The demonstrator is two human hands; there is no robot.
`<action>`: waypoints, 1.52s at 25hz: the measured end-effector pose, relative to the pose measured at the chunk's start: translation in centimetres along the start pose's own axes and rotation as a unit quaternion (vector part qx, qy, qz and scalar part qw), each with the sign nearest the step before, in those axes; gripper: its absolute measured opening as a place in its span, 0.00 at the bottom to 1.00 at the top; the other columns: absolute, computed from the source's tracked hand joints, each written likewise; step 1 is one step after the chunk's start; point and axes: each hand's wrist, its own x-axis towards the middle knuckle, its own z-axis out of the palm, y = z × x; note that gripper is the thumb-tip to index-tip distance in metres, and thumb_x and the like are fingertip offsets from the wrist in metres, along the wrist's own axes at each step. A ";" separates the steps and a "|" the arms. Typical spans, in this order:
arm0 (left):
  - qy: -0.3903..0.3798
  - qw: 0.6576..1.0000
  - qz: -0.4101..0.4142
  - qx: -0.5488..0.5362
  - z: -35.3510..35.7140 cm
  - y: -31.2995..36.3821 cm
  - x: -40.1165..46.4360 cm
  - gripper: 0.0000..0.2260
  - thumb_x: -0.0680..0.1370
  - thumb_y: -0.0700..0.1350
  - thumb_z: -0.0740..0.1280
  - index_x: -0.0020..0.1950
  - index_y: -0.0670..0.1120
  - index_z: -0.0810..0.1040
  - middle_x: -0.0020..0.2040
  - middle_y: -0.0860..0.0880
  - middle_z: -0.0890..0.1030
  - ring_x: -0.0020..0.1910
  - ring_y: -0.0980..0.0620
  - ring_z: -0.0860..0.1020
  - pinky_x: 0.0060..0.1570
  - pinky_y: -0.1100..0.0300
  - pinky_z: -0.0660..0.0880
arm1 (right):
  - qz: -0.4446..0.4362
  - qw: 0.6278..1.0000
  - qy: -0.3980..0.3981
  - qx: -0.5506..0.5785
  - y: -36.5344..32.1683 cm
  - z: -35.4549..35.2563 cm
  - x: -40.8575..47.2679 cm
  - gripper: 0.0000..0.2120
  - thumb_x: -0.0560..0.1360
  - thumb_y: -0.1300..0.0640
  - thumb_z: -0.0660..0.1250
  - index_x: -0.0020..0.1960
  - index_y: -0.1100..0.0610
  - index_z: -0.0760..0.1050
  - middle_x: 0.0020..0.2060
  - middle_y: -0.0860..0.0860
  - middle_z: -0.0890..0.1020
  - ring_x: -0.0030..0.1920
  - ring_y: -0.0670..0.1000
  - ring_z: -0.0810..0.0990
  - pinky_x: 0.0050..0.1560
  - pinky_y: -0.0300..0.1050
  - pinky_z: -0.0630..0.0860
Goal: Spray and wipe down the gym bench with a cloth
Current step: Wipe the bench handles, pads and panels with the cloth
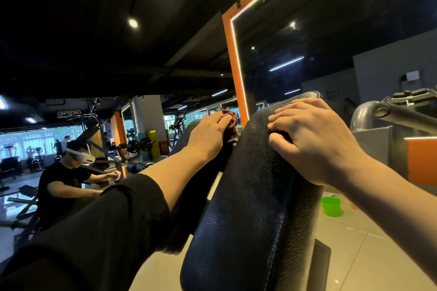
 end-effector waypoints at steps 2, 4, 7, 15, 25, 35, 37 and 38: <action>-0.003 1.000 0.007 -0.012 -0.3 -0.7 -1.2 0.21 0.81 0.44 0.61 0.74 0.49 0.65 0.73 0.48 0.66 0.70 0.45 0.66 0.69 0.53 0.64 | 0.003 1.000 0.003 -0.001 0.1 0.0 -0.1 0.27 0.71 0.44 0.48 0.41 0.54 0.84 0.44 0.48 0.85 0.52 0.50 0.80 0.61 0.45 0.62; 0.002 1.000 0.014 -0.009 -0.7 -0.9 -2.9 0.21 0.81 0.41 0.61 0.74 0.48 0.65 0.75 0.47 0.65 0.71 0.45 0.66 0.68 0.53 0.66 | 0.004 1.000 0.008 -0.003 0.0 0.0 -0.2 0.26 0.71 0.44 0.49 0.40 0.54 0.84 0.42 0.49 0.85 0.51 0.51 0.81 0.61 0.46 0.62; -0.007 0.993 0.109 0.046 -0.6 -0.9 -5.3 0.19 0.81 0.39 0.60 0.72 0.44 0.69 0.75 0.43 0.64 0.74 0.42 0.61 0.73 0.50 0.61 | 0.000 1.000 0.012 -0.011 -0.5 0.0 -0.1 0.25 0.71 0.45 0.50 0.39 0.55 0.84 0.42 0.49 0.85 0.50 0.52 0.81 0.61 0.47 0.63; -0.008 0.985 0.090 0.144 1.3 1.8 0.5 0.17 0.83 0.46 0.55 0.71 0.43 0.68 0.72 0.44 0.68 0.73 0.45 0.60 0.74 0.52 0.55 | 0.000 0.998 0.069 -0.002 -0.9 0.2 -0.8 0.22 0.72 0.49 0.54 0.38 0.57 0.84 0.40 0.51 0.86 0.47 0.52 0.83 0.59 0.46 0.64; 0.025 0.980 0.190 0.054 1.7 0.3 -6.9 0.07 0.72 0.38 0.73 0.50 0.42 0.81 0.46 0.46 0.81 0.50 0.46 0.78 0.56 0.52 0.77 | -0.002 0.997 0.075 -0.012 -0.8 0.3 -1.0 0.22 0.72 0.49 0.53 0.39 0.57 0.85 0.42 0.51 0.86 0.48 0.53 0.83 0.61 0.45 0.62; 0.028 0.991 0.102 0.088 1.1 1.7 -0.5 0.15 0.82 0.43 0.58 0.68 0.42 0.73 0.69 0.43 0.71 0.71 0.44 0.65 0.74 0.52 0.56 | -0.007 0.992 0.125 -0.008 -0.9 0.8 -1.0 0.20 0.72 0.52 0.55 0.38 0.58 0.84 0.41 0.53 0.86 0.47 0.54 0.83 0.61 0.46 0.63; 0.021 0.991 0.095 0.096 1.8 1.6 0.0 0.16 0.83 0.46 0.56 0.69 0.45 0.72 0.71 0.47 0.70 0.72 0.48 0.62 0.75 0.55 0.53 | -0.006 0.992 0.123 -0.004 -0.7 0.9 -1.0 0.20 0.72 0.52 0.55 0.39 0.58 0.84 0.43 0.53 0.86 0.48 0.54 0.83 0.62 0.46 0.63; 0.029 0.989 0.108 0.093 2.2 1.4 -0.2 0.16 0.83 0.47 0.56 0.68 0.45 0.74 0.69 0.48 0.72 0.71 0.49 0.64 0.74 0.56 0.54 | -0.006 0.993 0.120 -0.003 -0.5 0.9 -1.0 0.20 0.72 0.52 0.55 0.40 0.58 0.85 0.44 0.53 0.86 0.49 0.54 0.83 0.62 0.46 0.63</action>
